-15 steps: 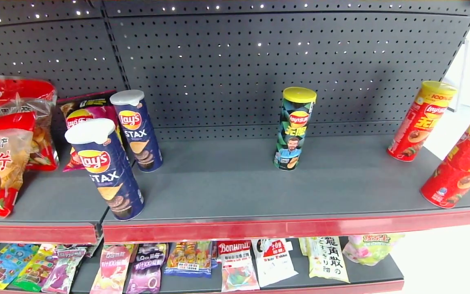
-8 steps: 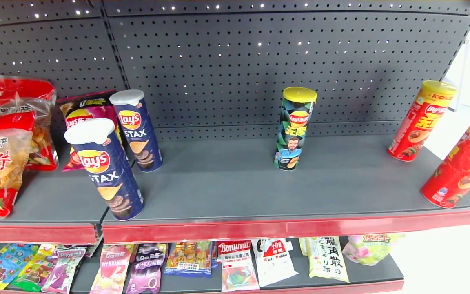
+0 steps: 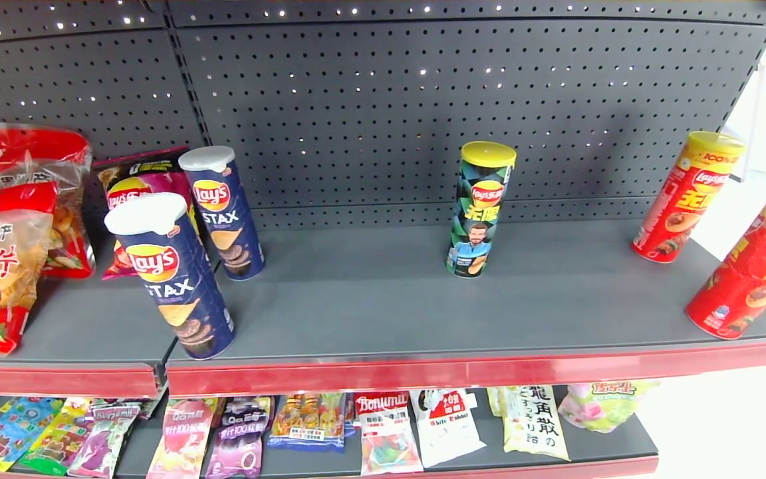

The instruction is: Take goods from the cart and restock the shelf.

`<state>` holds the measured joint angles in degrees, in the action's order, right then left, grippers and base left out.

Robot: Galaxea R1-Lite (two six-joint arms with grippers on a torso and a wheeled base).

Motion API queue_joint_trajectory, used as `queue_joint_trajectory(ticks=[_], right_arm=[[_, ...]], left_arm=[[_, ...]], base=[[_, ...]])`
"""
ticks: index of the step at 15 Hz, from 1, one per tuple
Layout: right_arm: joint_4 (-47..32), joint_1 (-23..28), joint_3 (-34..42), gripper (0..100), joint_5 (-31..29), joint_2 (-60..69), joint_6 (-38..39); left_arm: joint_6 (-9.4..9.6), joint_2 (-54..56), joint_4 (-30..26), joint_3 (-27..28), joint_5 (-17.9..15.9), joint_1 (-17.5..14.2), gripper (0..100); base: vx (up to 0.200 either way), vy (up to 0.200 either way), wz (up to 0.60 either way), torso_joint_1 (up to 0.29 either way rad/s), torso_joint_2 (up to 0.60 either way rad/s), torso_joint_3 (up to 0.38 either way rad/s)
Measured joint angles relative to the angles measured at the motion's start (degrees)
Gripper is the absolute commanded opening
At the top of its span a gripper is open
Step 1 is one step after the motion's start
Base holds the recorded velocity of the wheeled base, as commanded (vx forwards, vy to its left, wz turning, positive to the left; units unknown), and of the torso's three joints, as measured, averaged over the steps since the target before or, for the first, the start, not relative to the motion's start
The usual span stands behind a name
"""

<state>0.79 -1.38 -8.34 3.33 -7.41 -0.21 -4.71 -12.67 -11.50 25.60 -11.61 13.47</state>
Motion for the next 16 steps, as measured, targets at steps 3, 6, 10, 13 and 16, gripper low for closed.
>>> queue_joint_trajectory(ticks=[3, 6, 10, 13, 16], right_arm=[[1.4, -2.3, -13.3, 100, 5.2, -16.5, 0.4], [6.4, -6.5, -24.5, 100, 10.0, -36.8, -0.4], [21.5, -11.2, -32.1, 100, 17.6, -61.5, -1.3], [35.0, -12.3, -36.5, 100, 25.6, -76.8, -2.1], [38.5, -13.0, -41.5, 100, 29.0, -86.1, -2.4]], left_arm=[[0.79, -7.2, 4.4, 1.9, -0.1, 0.1, 0], [2.68, -11.9, 4.5, 2.6, 3.1, 0.2, 0], [4.02, -15.2, 4.7, 2.7, 3.4, 0.2, 0], [4.02, -16.2, 4.8, 2.8, 3.3, 0.2, 0], [4.05, -16.1, 4.8, 3.0, 3.2, 0.3, 0]], base=[[0.0, 0.0, 0.0, 0.0, 0.0, 0.0], [0.0, 0.0, 0.0, 0.0, 0.0, 0.0], [0.0, 0.0, 0.0, 0.0, 0.0, 0.0], [0.0, 0.0, 0.0, 0.0, 0.0, 0.0], [0.0, 0.0, 0.0, 0.0, 0.0, 0.0]])
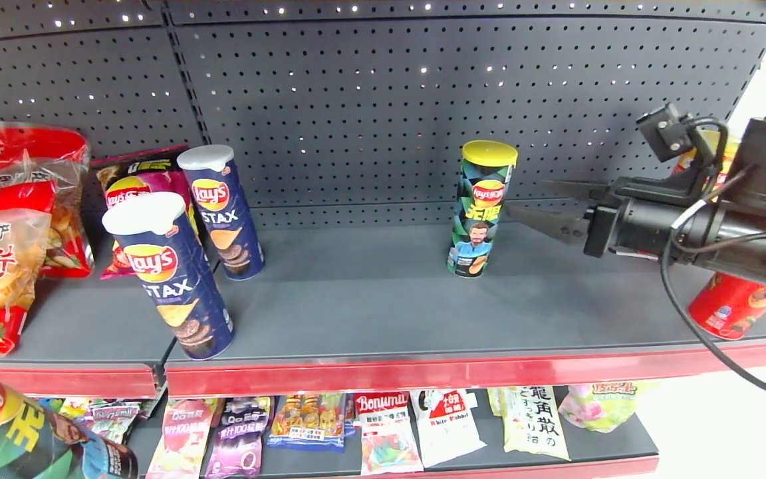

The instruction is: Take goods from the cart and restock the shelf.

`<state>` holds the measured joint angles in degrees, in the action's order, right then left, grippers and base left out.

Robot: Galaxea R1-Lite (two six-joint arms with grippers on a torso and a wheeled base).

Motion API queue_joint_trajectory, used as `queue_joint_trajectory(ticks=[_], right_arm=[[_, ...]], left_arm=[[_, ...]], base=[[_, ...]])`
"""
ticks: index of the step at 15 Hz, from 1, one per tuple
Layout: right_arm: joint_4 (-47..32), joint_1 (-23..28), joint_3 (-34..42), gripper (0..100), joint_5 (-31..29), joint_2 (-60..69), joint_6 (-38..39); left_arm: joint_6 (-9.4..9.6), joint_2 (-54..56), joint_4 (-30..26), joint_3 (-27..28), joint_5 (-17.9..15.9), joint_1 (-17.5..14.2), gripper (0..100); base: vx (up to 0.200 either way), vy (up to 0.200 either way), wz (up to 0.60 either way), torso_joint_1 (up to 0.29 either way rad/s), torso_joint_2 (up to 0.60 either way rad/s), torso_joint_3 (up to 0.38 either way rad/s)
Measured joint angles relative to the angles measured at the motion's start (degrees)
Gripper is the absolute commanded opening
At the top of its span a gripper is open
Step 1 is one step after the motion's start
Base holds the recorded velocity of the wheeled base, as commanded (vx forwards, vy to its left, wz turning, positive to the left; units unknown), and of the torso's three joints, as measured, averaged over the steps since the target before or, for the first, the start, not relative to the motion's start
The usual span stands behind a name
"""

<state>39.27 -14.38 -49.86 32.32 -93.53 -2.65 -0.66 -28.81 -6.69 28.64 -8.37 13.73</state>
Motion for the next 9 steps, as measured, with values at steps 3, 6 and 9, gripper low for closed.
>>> queue_joint_trajectory(ticks=[3, 6, 9], right_arm=[[0.3, 0.0, -3.1, 100, 4.5, -4.8, 0.0], [0.4, 1.0, -4.5, 100, 4.9, -7.1, -0.3], [0.3, 3.7, -4.7, 100, 4.9, -8.5, -4.7]], left_arm=[[0.0, 0.1, 0.1, 1.0, 0.0, 0.0, 0], [0.06, 0.1, 0.1, 1.3, -0.2, 0.0, 0], [0.09, 0.1, 0.6, 1.3, -0.2, 0.1, 0]], base=[[0.0, 0.0, 0.0, 0.0, 0.0, 0.0], [0.0, 0.0, 0.0, 0.0, 0.0, 0.0], [0.0, 0.0, 0.0, 0.0, 0.0, 0.0]])
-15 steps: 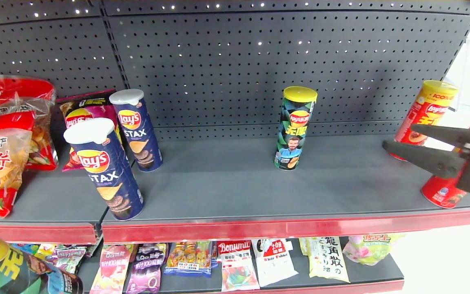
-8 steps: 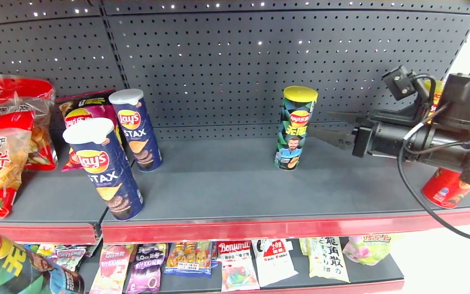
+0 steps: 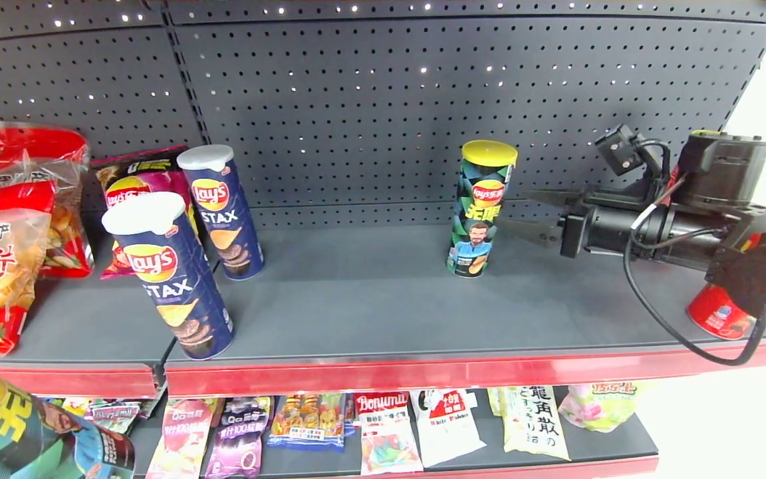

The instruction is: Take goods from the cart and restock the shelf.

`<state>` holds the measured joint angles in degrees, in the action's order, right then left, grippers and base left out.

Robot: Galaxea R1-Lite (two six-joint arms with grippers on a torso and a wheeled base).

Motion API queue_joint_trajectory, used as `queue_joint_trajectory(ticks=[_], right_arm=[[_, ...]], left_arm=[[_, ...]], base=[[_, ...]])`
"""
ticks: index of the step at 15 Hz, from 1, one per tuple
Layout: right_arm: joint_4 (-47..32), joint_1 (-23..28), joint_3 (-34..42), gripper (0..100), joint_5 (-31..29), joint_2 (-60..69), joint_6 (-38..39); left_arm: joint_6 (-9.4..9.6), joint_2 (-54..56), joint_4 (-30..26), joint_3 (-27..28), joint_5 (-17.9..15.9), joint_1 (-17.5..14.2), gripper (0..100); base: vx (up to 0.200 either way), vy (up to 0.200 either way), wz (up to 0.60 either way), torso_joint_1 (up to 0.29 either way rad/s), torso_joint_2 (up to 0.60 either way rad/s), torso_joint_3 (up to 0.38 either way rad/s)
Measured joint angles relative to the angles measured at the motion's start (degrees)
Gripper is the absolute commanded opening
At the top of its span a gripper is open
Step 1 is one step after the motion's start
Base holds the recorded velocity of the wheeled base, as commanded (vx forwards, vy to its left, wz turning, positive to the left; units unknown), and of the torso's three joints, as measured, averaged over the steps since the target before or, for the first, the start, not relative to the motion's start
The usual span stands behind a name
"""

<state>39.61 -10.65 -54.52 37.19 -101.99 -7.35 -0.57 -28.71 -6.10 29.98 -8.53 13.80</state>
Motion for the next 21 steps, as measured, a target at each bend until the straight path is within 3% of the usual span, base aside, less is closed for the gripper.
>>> queue_joint_trajectory(ticks=[9, 21], right_arm=[[-0.5, 2.2, -7.4, 100, 6.6, -5.8, 0.0], [-0.6, 0.6, -15.3, 100, 8.4, -11.9, 1.2]], left_arm=[[0.52, -0.4, 0.1, 0.0, -0.2, 0.1, 0], [1.22, -0.4, 0.1, 0.2, -0.2, 0.1, 0]], base=[[0.0, 0.0, 0.0, 0.0, 0.0, 0.0], [0.0, 0.0, 0.0, 0.0, 0.0, 0.0]])
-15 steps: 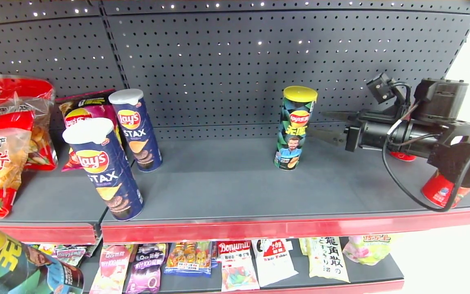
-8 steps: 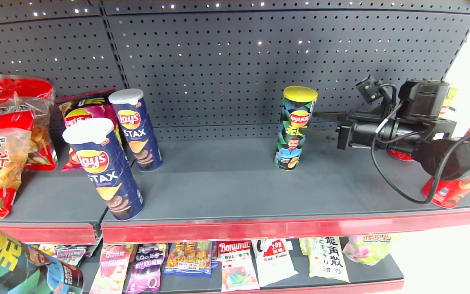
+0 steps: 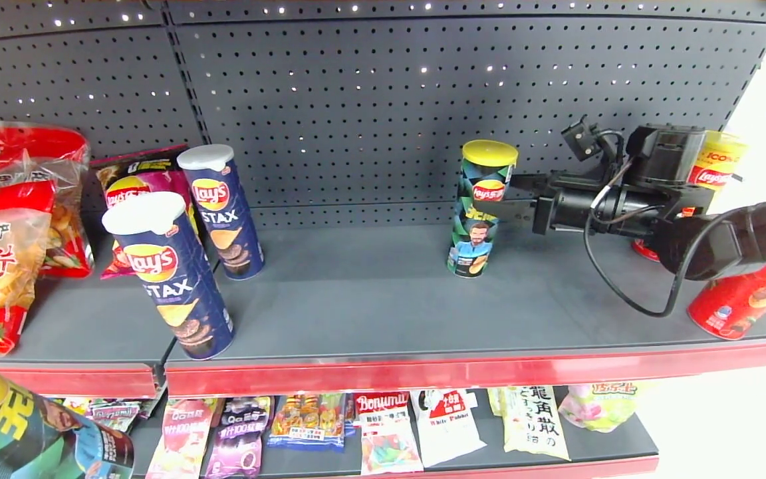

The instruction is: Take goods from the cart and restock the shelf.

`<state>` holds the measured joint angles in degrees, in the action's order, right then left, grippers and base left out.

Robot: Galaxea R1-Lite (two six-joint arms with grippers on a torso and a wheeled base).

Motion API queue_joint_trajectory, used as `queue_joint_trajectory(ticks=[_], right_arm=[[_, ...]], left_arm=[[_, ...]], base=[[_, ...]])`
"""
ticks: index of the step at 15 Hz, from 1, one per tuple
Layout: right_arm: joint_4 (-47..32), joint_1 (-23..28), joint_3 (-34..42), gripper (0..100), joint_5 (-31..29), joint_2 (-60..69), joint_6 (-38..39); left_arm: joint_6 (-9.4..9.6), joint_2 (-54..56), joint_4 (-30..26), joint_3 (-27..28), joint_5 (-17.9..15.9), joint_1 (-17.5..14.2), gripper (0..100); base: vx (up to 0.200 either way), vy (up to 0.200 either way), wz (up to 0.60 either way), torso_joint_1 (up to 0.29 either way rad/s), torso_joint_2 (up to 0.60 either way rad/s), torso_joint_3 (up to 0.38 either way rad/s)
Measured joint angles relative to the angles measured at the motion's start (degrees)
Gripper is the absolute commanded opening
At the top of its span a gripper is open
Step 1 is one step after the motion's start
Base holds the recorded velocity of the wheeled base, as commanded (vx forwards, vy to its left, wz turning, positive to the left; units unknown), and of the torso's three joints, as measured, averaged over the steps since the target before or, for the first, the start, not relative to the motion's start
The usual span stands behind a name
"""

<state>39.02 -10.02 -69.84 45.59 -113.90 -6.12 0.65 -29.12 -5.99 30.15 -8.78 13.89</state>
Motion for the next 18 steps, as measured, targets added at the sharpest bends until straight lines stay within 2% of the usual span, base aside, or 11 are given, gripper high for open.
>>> queue_joint_trajectory(ticks=[4, 5, 13, 18], right_arm=[[0.0, -0.9, -1.3, 100, 0.0, -1.0, 0.8], [0.0, -0.9, -1.7, 0, 0.0, -1.2, 0.8], [0.0, -2.7, -3.2, 0, -0.8, -2.3, 1.3], [0.2, -7.1, 2.6, 0, -9.8, 3.5, 1.3]], left_arm=[[0.04, 0.0, 0.0, 0.1, 0.0, 0.0, 0], [0.04, 0.0, -0.1, 0.1, 0.0, 0.0, 0], [0.04, 0.0, -0.1, -0.1, 0.0, 0.0, 0], [0.04, 0.0, -0.1, -0.3, 0.0, 0.0, 0]], base=[[0.0, 0.0, 0.0, 0.0, 0.0, 0.0], [0.0, 0.0, 0.0, 0.0, 0.0, 0.0], [0.0, 0.0, 0.0, 0.0, 0.0, 0.0], [0.0, 0.0, 0.0, 0.0, 0.0, 0.0]])
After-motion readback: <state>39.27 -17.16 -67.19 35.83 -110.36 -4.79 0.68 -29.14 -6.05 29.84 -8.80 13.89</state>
